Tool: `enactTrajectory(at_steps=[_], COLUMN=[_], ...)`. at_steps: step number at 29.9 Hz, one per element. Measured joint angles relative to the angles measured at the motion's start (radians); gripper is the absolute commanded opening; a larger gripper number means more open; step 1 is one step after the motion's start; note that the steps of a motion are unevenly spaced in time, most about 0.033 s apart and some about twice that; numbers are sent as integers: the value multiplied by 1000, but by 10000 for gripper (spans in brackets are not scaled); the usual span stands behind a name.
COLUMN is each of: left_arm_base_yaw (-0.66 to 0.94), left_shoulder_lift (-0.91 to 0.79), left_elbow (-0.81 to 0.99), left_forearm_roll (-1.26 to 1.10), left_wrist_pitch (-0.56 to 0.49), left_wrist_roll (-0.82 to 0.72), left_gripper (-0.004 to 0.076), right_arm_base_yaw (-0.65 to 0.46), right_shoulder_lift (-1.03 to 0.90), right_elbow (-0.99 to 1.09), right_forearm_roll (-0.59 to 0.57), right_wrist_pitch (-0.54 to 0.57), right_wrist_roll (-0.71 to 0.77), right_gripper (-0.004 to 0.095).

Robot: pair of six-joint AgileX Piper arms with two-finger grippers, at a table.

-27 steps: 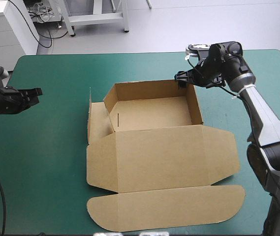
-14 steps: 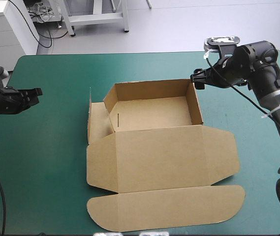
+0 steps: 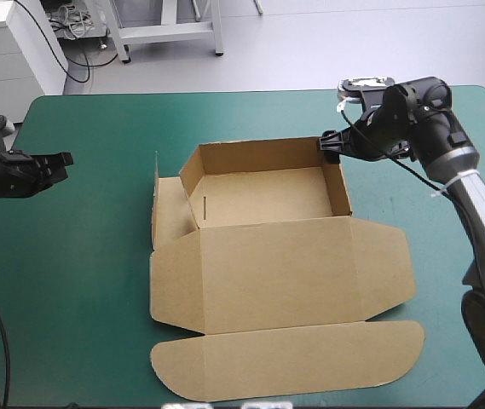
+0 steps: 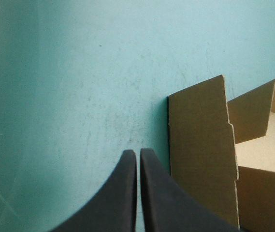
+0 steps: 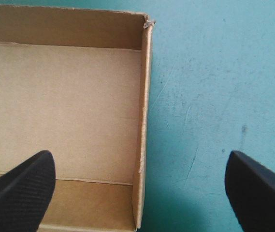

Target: Fold the box

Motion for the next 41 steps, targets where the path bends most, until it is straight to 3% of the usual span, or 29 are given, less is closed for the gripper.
enactTrajectory(at_steps=[12, 24, 26, 29, 32, 41], left_arm_base_yaw=[0, 0, 0, 0, 0, 0], left_shoulder_lift=[0, 0, 0, 0, 0, 0], left_elbow=[0, 0, 0, 0, 0, 0], left_forearm_roll=[0, 0, 1, 2, 3, 7], left_wrist_pitch=[-2, -8, -8, -9, -9, -8], left_wrist_roll=[1, 2, 2, 2, 2, 2], left_gripper=[7, 7, 7, 7, 7, 7], right_arm_base_yaw=[1, 1, 1, 1, 1, 1], right_shoulder_lift=[227, 285, 285, 285, 285, 285], right_elbow=[0, 0, 0, 0, 0, 0], right_forearm_roll=[46, 56, 56, 56, 62, 94], right_wrist_pitch=[-16, -22, -22, -22, -22, -29], right_wrist_roll=[-11, -39, -42, -45, -59, -94], right_gripper=[875, 861, 778, 485, 10, -6])
